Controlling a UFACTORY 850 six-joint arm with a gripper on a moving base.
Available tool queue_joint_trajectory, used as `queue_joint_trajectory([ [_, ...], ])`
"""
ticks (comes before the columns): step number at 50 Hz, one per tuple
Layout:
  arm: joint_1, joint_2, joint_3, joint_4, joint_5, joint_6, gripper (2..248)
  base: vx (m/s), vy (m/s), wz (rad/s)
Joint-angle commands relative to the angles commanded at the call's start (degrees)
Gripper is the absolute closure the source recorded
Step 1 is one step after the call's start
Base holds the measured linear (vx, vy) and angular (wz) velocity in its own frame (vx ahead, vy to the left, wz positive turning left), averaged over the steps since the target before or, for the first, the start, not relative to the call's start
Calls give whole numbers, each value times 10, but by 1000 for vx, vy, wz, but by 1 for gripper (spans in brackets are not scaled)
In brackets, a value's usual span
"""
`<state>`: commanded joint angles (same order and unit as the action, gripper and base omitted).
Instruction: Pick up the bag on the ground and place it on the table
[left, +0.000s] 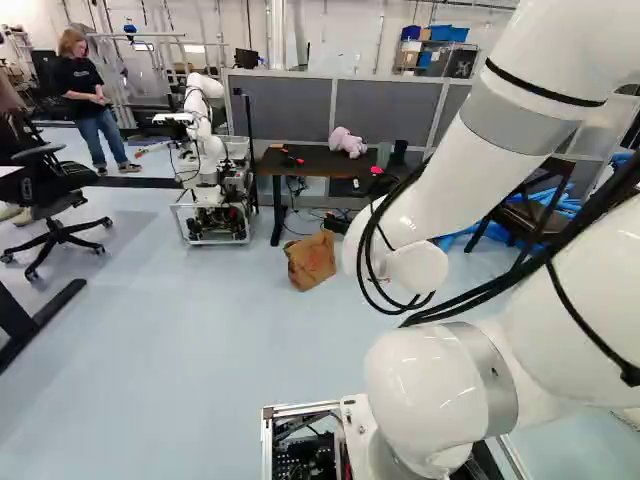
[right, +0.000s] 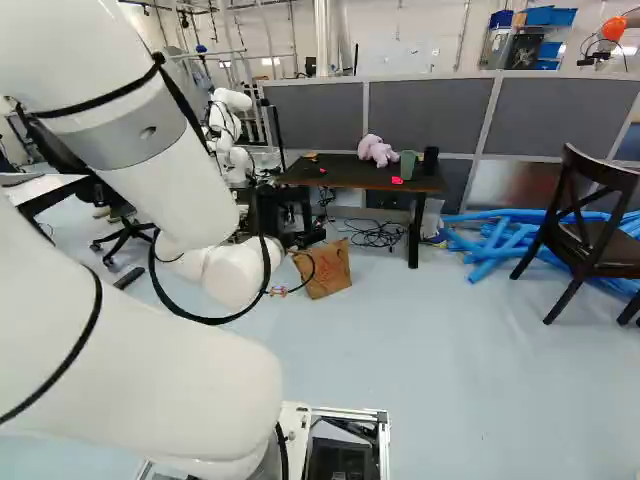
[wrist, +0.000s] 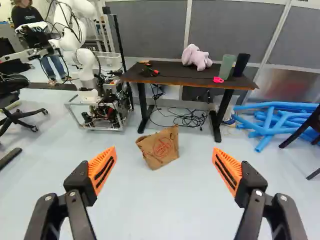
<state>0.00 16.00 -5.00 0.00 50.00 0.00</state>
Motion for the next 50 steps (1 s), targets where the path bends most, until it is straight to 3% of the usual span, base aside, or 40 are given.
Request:
queue_joint_trajectory([
  [31, 0, 0, 0, 0, 0, 0, 3, 167, 2, -5],
  [50, 0, 0, 0, 0, 0, 0, 3, 166, 65, 282],
])
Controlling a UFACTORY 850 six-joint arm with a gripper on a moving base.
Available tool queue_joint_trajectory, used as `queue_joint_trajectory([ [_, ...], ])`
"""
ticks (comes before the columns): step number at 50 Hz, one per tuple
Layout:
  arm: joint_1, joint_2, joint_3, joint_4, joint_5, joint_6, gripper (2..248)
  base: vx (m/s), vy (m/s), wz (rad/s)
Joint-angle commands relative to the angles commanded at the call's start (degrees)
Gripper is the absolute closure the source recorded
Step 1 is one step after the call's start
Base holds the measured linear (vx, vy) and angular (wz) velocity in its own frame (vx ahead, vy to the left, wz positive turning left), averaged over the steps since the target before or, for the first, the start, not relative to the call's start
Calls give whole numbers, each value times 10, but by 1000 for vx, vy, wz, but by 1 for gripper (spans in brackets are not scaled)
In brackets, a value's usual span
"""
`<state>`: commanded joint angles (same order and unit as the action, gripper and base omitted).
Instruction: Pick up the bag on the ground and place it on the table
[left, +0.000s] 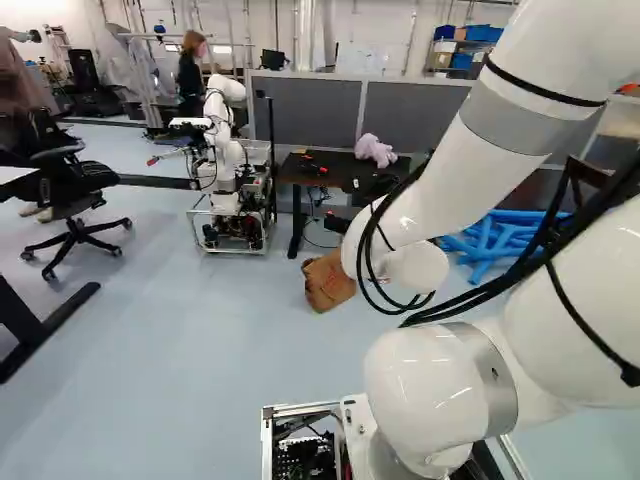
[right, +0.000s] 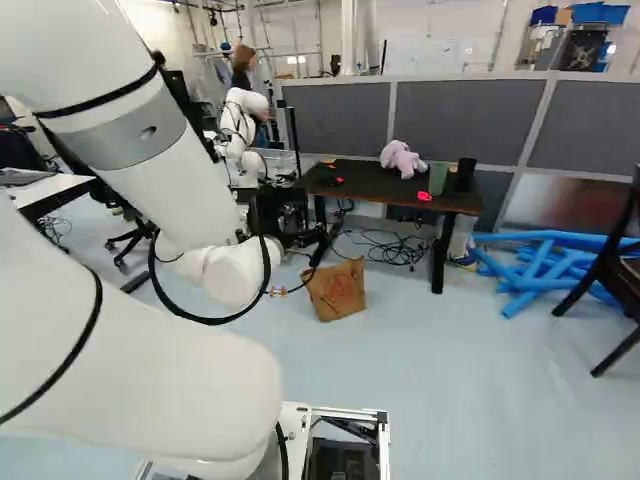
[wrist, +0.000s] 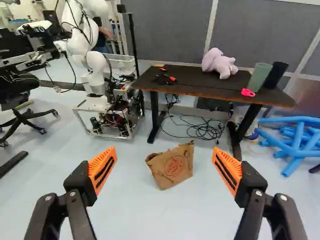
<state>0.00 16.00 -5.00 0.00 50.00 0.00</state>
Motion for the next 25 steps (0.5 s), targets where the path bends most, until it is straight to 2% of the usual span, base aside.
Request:
queue_joint_trajectory([
  [15, 0, 0, 0, 0, 0, 0, 3, 163, 36, 160],
  [25, 0, 0, 0, 0, 0, 0, 3, 163, 5, 2],
])
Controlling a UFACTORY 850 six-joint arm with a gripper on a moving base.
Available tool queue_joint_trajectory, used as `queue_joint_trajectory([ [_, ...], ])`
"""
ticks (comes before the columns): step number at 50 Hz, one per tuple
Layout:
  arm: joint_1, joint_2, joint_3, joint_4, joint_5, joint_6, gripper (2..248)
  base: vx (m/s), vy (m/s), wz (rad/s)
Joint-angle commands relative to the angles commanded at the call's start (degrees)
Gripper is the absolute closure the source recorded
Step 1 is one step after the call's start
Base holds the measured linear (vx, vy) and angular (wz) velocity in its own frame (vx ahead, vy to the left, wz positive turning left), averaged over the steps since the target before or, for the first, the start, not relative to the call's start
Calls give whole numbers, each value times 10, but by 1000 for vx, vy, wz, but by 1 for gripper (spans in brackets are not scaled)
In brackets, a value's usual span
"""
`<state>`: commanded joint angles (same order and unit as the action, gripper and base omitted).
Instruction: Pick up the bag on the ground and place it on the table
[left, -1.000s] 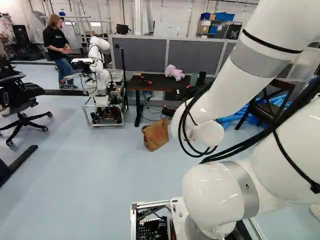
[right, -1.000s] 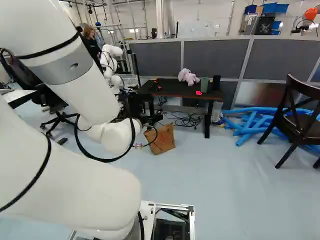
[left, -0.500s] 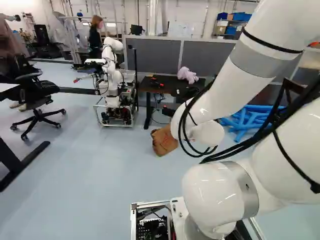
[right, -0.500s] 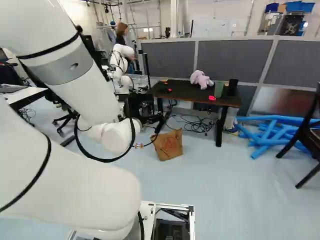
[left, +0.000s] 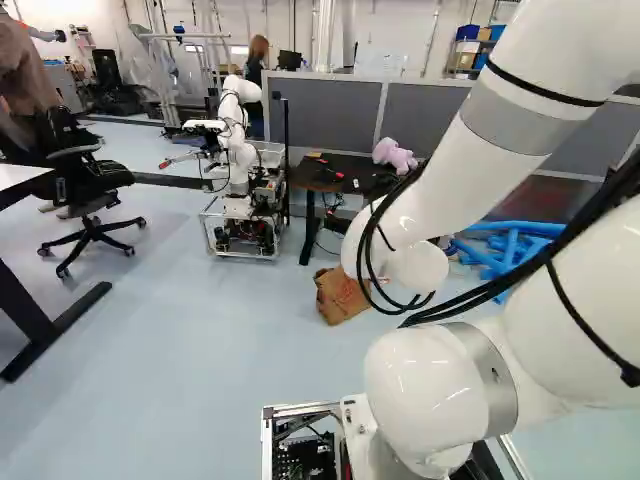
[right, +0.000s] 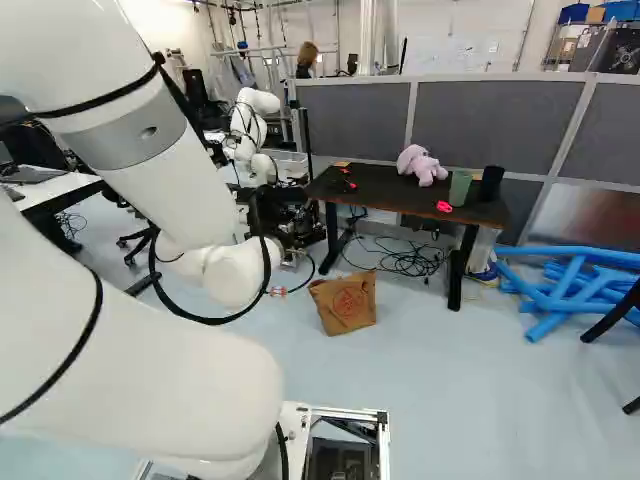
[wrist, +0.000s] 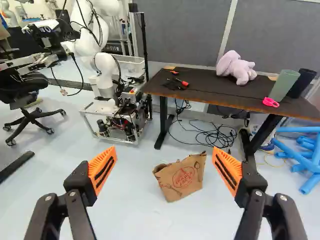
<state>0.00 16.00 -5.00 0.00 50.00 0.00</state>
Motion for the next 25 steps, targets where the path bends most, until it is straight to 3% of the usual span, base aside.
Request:
queue_joint_trajectory([
  [25, 0, 0, 0, 0, 0, 0, 3, 166, 4, -3],
])
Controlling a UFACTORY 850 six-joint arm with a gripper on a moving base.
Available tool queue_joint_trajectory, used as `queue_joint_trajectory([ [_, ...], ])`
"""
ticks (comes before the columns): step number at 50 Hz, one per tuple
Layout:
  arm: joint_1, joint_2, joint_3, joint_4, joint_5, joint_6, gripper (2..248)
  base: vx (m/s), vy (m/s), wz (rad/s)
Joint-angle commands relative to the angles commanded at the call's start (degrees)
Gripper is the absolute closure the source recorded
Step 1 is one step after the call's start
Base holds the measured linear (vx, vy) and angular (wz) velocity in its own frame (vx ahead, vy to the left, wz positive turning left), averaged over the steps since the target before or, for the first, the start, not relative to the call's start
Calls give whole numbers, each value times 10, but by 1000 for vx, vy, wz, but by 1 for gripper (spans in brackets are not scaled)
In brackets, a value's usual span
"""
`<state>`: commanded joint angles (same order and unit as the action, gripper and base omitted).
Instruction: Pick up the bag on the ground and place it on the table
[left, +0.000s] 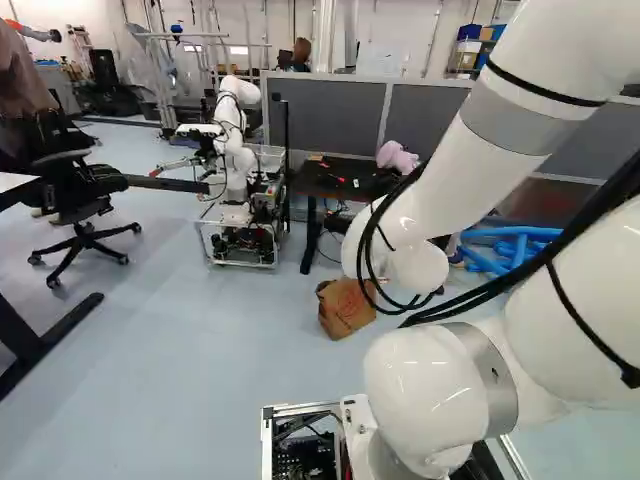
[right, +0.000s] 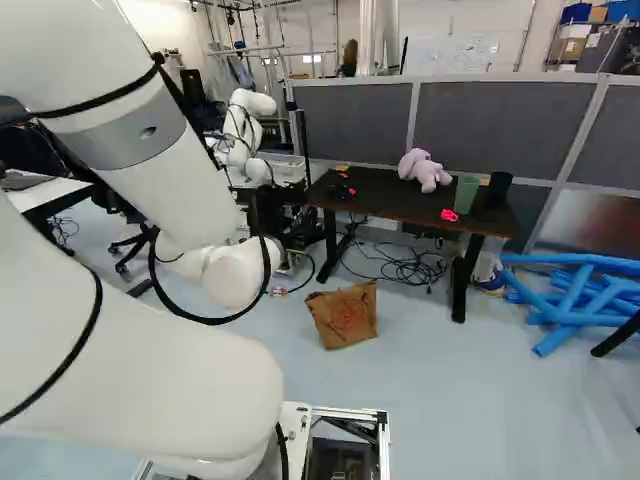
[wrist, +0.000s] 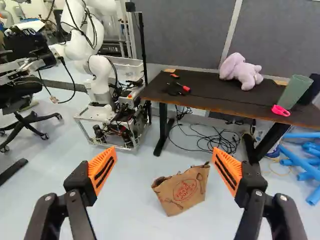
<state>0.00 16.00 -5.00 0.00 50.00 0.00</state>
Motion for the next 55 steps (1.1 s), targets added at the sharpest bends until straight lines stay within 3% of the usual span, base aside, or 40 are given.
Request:
queue_joint_trajectory([
  [8, 0, 0, 0, 0, 0, 0, 3, 168, 7, -3],
  [32, 0, -58, -51, 0, 0, 0, 3, 24, 2, 1],
  [55, 0, -141, -116, 0, -10, 0, 3, 0, 0, 0],
])
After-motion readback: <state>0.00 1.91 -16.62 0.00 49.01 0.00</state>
